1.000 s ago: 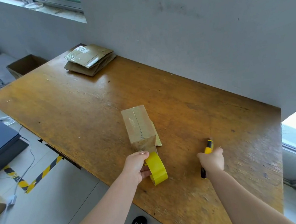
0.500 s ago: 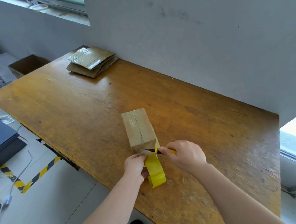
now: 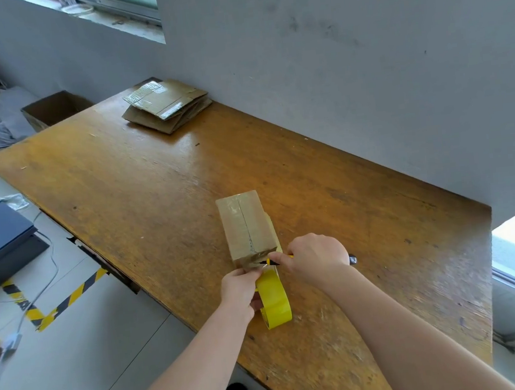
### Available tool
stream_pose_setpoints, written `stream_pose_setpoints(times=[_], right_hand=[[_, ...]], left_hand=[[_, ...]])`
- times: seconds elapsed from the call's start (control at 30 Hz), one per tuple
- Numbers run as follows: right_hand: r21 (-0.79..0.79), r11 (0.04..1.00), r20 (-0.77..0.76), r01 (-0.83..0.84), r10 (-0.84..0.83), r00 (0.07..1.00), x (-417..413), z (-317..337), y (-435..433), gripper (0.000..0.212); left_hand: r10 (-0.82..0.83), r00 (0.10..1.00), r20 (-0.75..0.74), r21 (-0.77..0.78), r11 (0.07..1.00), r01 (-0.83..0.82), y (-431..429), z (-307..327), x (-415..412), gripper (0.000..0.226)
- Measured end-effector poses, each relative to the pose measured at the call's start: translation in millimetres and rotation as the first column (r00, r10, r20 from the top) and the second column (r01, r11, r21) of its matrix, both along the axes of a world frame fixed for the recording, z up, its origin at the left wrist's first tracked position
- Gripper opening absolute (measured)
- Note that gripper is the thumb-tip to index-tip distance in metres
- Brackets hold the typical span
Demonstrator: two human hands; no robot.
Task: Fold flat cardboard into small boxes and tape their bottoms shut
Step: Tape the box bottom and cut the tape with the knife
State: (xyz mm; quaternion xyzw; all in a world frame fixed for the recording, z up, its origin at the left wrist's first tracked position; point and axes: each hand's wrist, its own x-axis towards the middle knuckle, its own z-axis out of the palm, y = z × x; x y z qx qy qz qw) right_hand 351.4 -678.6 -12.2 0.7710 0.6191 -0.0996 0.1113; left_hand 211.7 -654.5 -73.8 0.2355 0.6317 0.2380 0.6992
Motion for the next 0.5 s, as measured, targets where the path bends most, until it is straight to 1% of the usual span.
stream_pose_setpoints(times=[0.1, 0.27, 0.4, 0.47, 0.5], right_hand=[[-0.026, 1.000, 0.000, 0.016, -0.016, 1.000, -2.5, -2.1, 5.5, 0.070], [-0.049, 0.998, 0.008, 0.050, -0.049, 0.999, -6.9, -4.9, 11.8, 0.068], [-0.047, 0.997, 0.046, 0.054, -0.052, 0.998, -13.5, -4.1, 17.7, 0.066], [-0.054, 0.998, 0.102, 0.034, -0.028, 0.994, -13.6, -5.0, 18.9, 0.060], [-0.072, 0.997, 0.138, 0.014, -0.004, 0.990, -12.2, -5.9, 18.2, 0.052]], left_hand=[[-0.004, 1.000, -0.011, -0.007, 1.000, 0.004, 1.1, -1.3, 0.0, 0.029], [-0.003, 0.999, -0.034, -0.018, 1.000, 0.003, 3.4, -3.3, -1.8, 0.031], [-0.007, 0.999, -0.048, -0.017, 1.000, 0.006, 7.7, -2.3, -3.1, 0.033], [-0.026, 0.998, -0.062, -0.013, 1.000, 0.025, 8.4, -2.7, -2.5, 0.032], [-0.050, 0.996, -0.071, -0.005, 0.999, 0.050, 7.4, -3.0, -1.8, 0.028]])
